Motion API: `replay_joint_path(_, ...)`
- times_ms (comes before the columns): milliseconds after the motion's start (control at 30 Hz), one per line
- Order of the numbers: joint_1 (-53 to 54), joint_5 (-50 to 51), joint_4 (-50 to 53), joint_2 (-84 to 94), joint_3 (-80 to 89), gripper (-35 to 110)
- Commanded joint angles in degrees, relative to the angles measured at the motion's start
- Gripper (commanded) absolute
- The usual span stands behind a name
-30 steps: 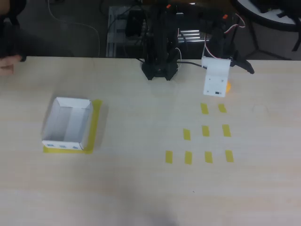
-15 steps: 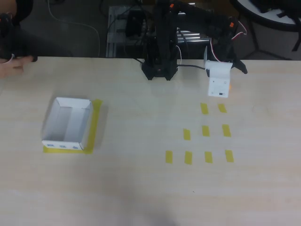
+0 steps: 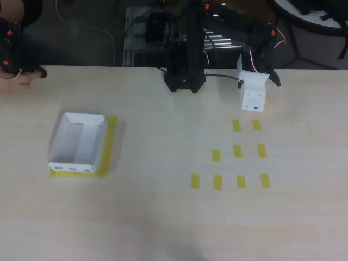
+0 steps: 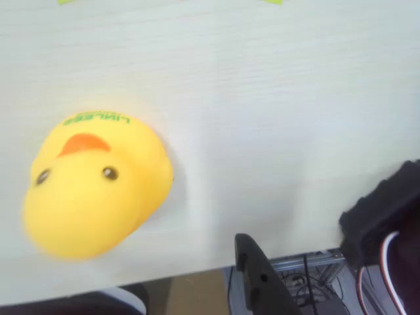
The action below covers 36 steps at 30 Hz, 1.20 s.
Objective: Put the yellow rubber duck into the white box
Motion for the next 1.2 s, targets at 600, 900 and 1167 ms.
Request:
replay_joint_path(600, 5.0, -1.1, -4.7, -4.2, 0.2, 59)
replay_joint_path(900, 5.6, -1.0, -6.3, -6.2, -0.7, 47)
replay_joint_path(1167, 6.6, 1.1, -6.5, -8.7, -5.4, 15)
